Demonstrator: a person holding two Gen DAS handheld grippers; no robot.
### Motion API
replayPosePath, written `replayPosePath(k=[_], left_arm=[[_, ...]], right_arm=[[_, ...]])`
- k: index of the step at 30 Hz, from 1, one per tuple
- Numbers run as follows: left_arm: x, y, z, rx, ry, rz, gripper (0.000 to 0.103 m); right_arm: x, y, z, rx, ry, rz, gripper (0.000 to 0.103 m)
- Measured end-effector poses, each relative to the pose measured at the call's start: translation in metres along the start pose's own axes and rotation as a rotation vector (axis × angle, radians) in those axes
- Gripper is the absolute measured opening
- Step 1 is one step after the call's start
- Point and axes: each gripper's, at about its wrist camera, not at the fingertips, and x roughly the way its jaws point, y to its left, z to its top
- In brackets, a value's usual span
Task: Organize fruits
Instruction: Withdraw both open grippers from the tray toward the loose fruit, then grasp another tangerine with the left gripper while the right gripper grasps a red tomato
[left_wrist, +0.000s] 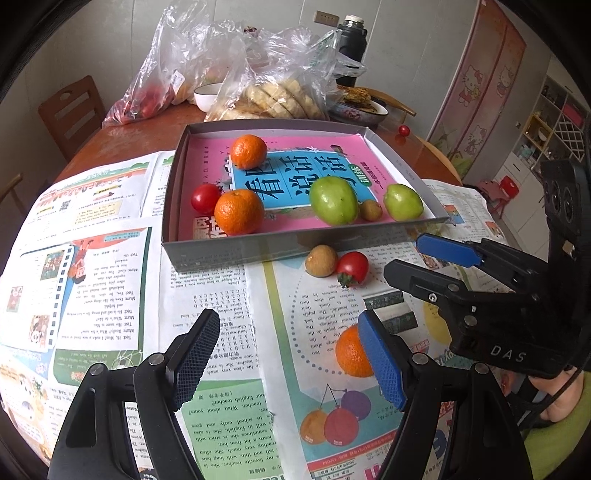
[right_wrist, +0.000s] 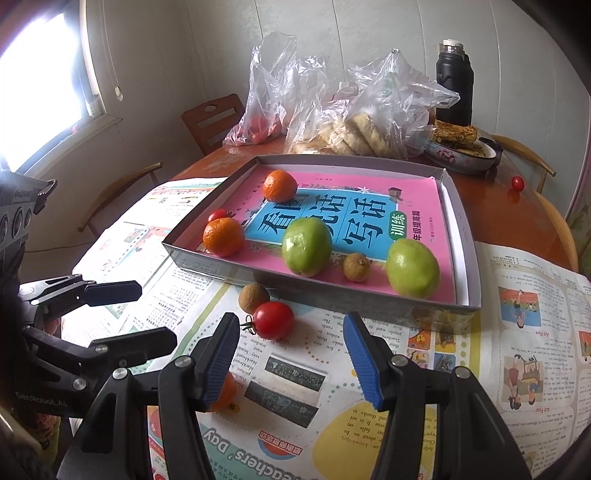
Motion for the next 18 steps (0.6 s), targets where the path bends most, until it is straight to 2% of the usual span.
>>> replayPosePath(k=[10,18], left_arm=[[0.000,-0.017,-0.014,0.078,0.015,-0.037,0.078],[0.003,-0.024,-0.017,0.089,0.028,-0.043,0.078]], right_arm=[[0.004,-0.001,-0.003,0.013,0.020,0.032,0.058],[0.004,0.000,-0.004,0.003,0.025,0.036,0.058]])
